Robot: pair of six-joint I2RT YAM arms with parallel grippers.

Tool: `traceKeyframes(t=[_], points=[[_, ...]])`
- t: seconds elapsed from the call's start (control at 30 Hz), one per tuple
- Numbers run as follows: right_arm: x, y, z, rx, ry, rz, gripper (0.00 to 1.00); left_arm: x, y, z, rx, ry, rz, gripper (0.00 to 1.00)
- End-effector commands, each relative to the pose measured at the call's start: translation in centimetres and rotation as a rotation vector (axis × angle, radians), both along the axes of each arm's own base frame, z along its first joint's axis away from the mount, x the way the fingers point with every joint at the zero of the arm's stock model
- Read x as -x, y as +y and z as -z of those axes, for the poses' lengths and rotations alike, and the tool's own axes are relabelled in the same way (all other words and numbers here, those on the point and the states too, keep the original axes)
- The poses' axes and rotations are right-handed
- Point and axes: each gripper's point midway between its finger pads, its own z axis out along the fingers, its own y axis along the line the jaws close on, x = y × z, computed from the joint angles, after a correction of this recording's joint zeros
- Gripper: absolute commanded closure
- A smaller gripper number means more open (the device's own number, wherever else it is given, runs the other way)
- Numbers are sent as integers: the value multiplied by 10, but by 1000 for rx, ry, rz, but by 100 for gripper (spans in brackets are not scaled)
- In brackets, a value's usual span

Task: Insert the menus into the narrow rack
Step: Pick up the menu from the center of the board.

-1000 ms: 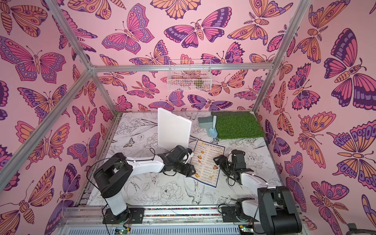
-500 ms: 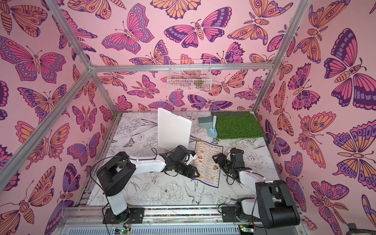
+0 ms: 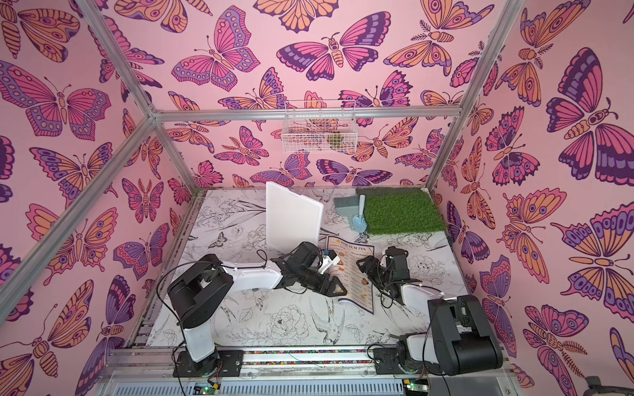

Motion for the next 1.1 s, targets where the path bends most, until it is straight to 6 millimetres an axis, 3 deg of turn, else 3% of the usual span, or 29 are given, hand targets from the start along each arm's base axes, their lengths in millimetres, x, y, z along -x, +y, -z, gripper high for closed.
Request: traceKeyframes(t=[0.0, 0.17, 0.27, 0.4, 0.5, 0.7, 0.93, 1.07], points=[[39, -11, 46, 65, 220, 33, 27, -9, -9, -17, 48, -41, -9, 17], [40, -11, 44, 69, 217, 33, 27, -21, -7, -2, 1, -33, -59, 22], [40, -12, 41, 85, 213, 22, 26, -28, -6, -5, -4, -56, -88, 22], [37, -13, 40, 96, 217, 21, 26, -37, -15, -24, 41, -101, -92, 6], [36, -13, 41, 94, 220, 28, 26, -44, -22, -31, 69, -128, -94, 0], [37, -12, 41, 91, 223, 21, 26, -50, -35, -25, 81, -102, -89, 0], [34, -9, 37, 79, 203, 10, 26, -55, -32, -9, 45, -78, -114, 3], [34, -12, 37, 97, 209, 14, 26, -58, -31, -13, 50, -92, -121, 6]])
